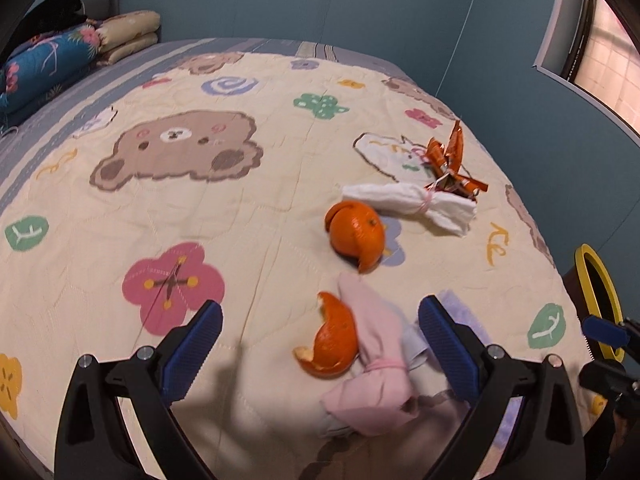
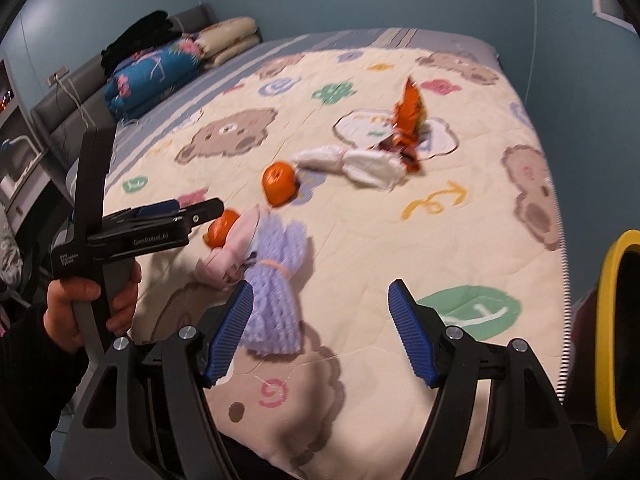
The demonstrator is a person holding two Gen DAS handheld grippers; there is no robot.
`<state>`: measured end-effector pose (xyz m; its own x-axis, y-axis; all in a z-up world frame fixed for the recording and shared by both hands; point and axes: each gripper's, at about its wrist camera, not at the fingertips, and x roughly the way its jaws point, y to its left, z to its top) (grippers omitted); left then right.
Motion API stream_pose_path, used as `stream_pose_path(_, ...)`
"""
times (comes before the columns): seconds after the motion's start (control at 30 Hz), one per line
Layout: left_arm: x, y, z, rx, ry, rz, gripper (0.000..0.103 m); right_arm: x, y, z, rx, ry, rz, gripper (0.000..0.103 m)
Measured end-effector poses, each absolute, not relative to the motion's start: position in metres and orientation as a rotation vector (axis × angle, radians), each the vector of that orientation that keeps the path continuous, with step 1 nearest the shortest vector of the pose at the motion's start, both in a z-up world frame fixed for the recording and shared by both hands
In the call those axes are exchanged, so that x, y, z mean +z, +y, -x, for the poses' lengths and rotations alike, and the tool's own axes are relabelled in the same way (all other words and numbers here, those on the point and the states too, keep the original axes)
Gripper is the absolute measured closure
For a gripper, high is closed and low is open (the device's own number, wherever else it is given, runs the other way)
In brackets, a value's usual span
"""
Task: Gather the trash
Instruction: 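Grasp the lavender foam net with the right tool while the left tool grasps the orange peel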
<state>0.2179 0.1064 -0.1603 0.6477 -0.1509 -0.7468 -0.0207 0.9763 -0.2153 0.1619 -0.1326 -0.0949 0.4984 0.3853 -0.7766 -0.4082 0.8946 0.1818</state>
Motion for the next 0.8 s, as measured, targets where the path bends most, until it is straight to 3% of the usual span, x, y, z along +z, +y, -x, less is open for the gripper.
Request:
stream_pose_path(0.2,-0.175,0.111,-0.217,-0.095,0.901,0.232,0.009,-0.115,-0.111,-0.161,0.518,0.989,0.053,0.036)
stream_pose_path(0.3,-0.184,0.111,-0.219,-0.107,0.929,0.236,0.017,-0.124,-0.103,-0.161,0.518,1.002,0.074,0.036)
stream_pose_path(0.63,-0.195,0.114,-0.225,-0.160,0.953,0.283,0.055,-0.151,-0.081,-0.170,0.537,1.080,0.089,0.048)
stream_pose_path(0.67,-0.195,0.114,-0.225,-0.178,0.955,0.292,0.064,-0.152,-0.080,-0.170,0.539,1.080,0.091,0.054)
stream_pose_path(0.7,-0.195,0.113,-0.226,-0.193,0.956,0.297,0.067,-0.152,-0.080,-0.171,0.542,1.077,0.090,0.061)
stream_pose_path(0.8,-0.195,0.109,-0.225,-0.202,0.946,0.283,0.075,-0.152,-0.076,-0.172,0.559,1.076,0.104,0.068)
